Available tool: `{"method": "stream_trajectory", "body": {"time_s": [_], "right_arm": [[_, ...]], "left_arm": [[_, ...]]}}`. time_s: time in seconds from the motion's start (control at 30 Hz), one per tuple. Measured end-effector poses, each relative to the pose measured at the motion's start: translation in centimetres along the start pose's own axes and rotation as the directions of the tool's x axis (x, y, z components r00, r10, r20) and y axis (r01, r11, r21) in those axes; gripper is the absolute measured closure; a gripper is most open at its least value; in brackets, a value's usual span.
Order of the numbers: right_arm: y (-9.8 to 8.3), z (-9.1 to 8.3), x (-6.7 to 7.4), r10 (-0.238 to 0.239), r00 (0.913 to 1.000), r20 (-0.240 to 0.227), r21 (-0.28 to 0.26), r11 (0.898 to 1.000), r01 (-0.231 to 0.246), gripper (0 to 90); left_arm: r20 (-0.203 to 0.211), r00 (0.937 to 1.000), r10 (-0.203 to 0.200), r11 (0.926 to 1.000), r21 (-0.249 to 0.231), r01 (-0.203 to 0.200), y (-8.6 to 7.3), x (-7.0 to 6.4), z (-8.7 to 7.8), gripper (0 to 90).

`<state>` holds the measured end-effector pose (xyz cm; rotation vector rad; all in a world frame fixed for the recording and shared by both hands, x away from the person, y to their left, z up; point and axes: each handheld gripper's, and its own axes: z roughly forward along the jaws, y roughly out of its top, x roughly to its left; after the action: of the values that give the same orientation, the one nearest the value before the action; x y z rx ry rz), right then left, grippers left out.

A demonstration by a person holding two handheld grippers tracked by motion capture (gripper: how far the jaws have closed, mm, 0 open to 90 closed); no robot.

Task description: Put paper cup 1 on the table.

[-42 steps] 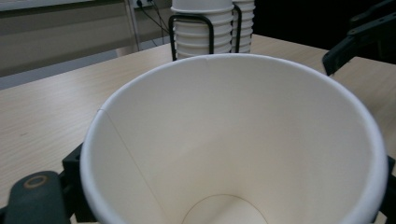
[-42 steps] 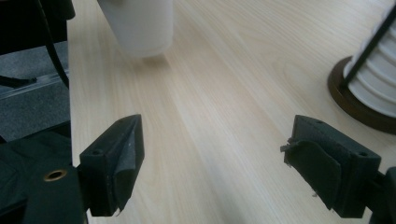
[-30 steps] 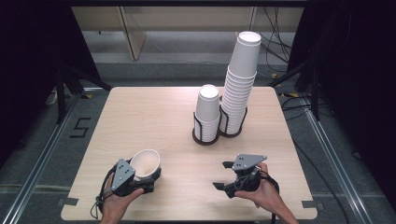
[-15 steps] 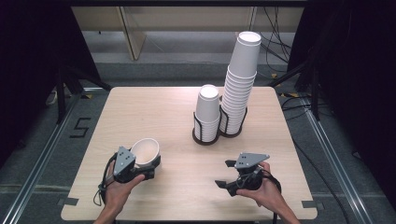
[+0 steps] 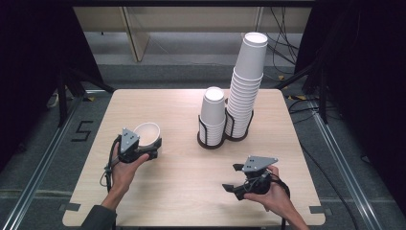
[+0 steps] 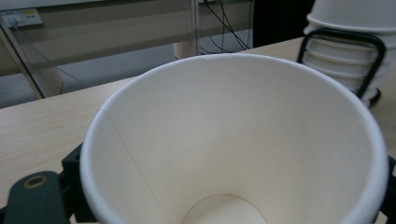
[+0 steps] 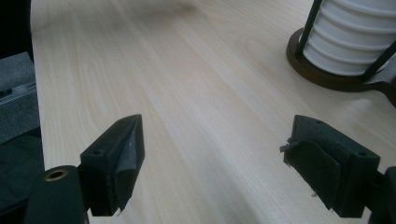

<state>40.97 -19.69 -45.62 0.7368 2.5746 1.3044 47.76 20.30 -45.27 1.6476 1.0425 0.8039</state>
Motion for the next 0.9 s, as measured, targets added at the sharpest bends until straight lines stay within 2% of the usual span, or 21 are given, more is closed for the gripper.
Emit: {"method": "stream_trajectory", "body": {"time_s": [0.2, 0.33, 0.37, 0.4, 0.47, 0.67, 0.83, 0.9], "right_arm": [[-0.1, 0.1, -0.1, -0.014, 0.9998, 0.016, -0.001, 1.0, 0.014, 19.7], [-0.2, 0.2, 0.1, 0.009, 0.9999, 0.005, 0.01, 1.0, -0.009, 19.7], [-0.2, 0.2, -0.1, -0.018, 0.9998, 0.008, 0.004, 1.0, 0.018, 19.7], [-0.2, 0.3, 0.0, -0.004, 1.0, 0.004, 0.004, 1.0, 0.004, 19.7], [-0.2, 0.2, 0.0, -0.009, 1.0, -0.002, 0.005, 1.0, 0.009, 19.7], [-0.3, 0.3, 0.0, -0.011, 0.9999, 0.004, 0.008, 1.0, 0.011, 19.7], [-0.3, 0.4, 0.1, -0.007, 1.0, -0.006, 0.007, 1.0, 0.007, 19.7], [-0.3, 0.4, 0.1, -0.009, 0.9999, -0.006, 0.007, 1.0, 0.009, 19.7]], "left_arm": [[-0.054, 0.9983, -0.023, 0.9995, 0.019, 0.024, 0.5, 1.4, 2.3, 11.9], [-0.087, 0.9954, -0.04, 0.9989, 0.02, 0.042, 0.5, 2.3, 3.6, 11.9], [-0.099, 0.9943, -0.039, 0.9988, 0.024, 0.042, 0.5, 2.6, 3.9, 11.9], [-0.107, 0.9935, -0.039, 0.9986, 0.031, 0.042, 0.5, 2.8, 4.3, 11.9], [-0.123, 0.9914, -0.047, 0.9984, 0.026, 0.05, 0.4, 3.3, 4.9, 11.8], [-0.142, 0.9884, -0.053, 0.9982, 0.02, 0.056, 0.5, 4.3, 6.3, 11.6], [-0.18, 0.981, -0.072, 0.9961, 0.038, 0.08, 0.1, 5.0, 7.2, 11.5], [-0.186, 0.9809, -0.056, 0.9968, 0.046, 0.065, 0.1, 4.9, 7.5, 11.4]]}}
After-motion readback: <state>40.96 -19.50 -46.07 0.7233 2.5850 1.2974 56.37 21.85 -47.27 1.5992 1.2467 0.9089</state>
